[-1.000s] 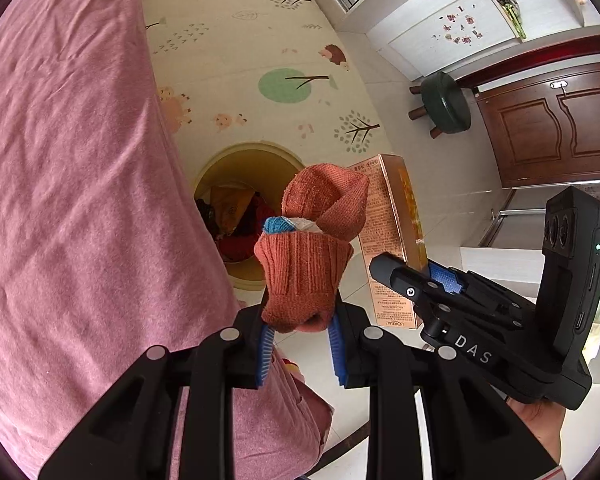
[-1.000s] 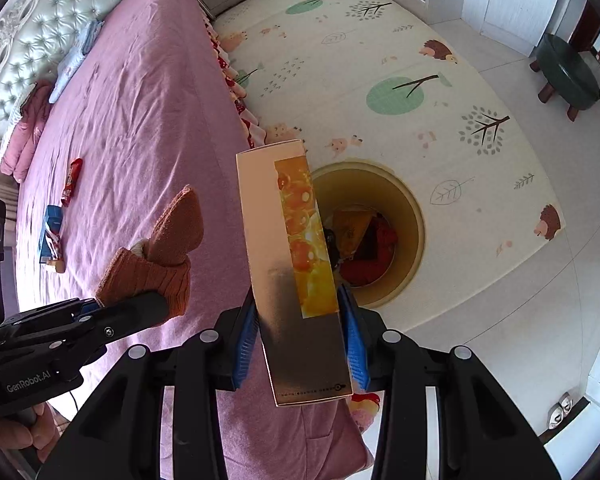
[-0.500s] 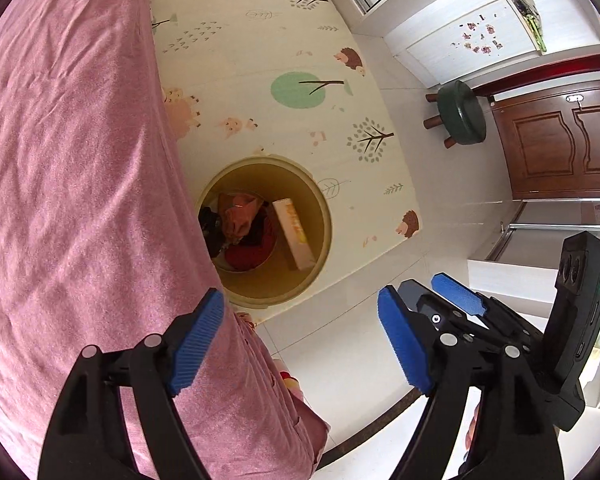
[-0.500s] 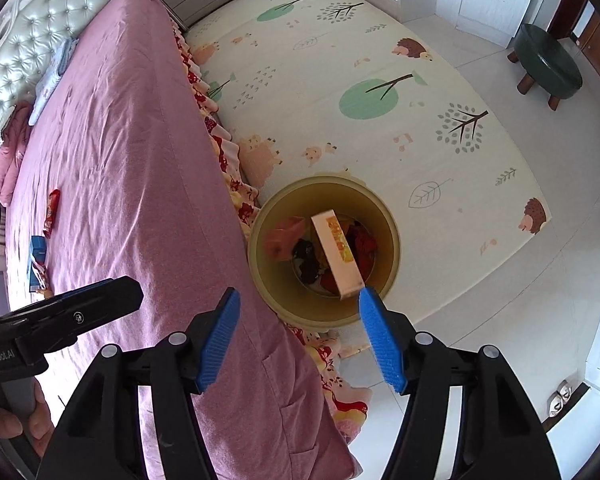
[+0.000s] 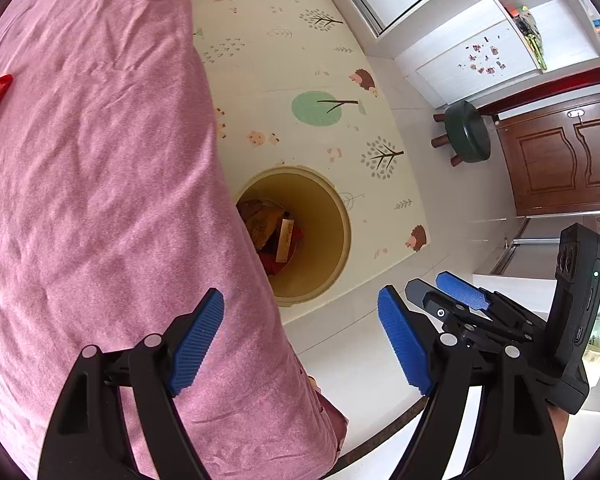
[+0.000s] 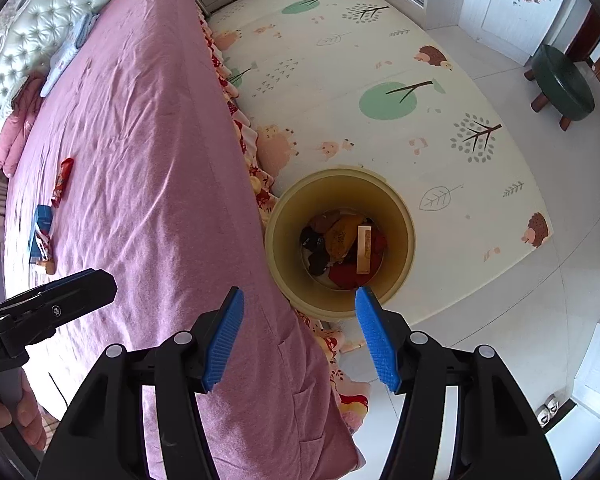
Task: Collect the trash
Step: 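Move both tools back toward the amber bottle and red wrapper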
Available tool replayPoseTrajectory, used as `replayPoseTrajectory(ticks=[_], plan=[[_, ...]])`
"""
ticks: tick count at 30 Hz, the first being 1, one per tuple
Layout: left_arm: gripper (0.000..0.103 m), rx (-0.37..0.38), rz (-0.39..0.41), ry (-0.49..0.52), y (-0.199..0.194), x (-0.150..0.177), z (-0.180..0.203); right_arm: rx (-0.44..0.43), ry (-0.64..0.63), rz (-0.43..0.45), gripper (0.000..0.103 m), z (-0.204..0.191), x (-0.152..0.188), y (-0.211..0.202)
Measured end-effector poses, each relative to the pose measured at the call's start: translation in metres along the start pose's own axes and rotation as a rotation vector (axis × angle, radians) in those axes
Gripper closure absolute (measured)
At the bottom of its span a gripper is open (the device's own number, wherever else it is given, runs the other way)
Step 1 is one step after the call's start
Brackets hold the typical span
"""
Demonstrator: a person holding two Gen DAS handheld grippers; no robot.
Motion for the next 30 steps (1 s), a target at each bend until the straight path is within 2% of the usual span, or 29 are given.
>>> replayPoseTrajectory(ticks=[10,21,30], plan=[[0.024,-0.006,0.077,-0.115,-0.058,0.043,-0.092,-0.022,-0.131,-0.002,0.045,-0.107,0.014,0.003],[0.024,-0.034,0.14,-0.251,-0.119,0.098,-0.217,-0.039,-0.259,-0.03,0.045,-0.231,0.048,0.025],[0.024,-0.039,0.166,-0.287,-0.154,0.124,-0.293,-0.061,-0.281,-0.023,0.045,-0.314,0.069,0.034]])
Point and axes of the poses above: each gripper's, at about its wrist camera, not at the fingertips, and y roughly the way its jaws point, z to its right, x to its underside, the point moved 4 cm from there along y, roughly the way its jaws point, and after that the axes turned 4 degrees about -z, right-handed, at the moved point
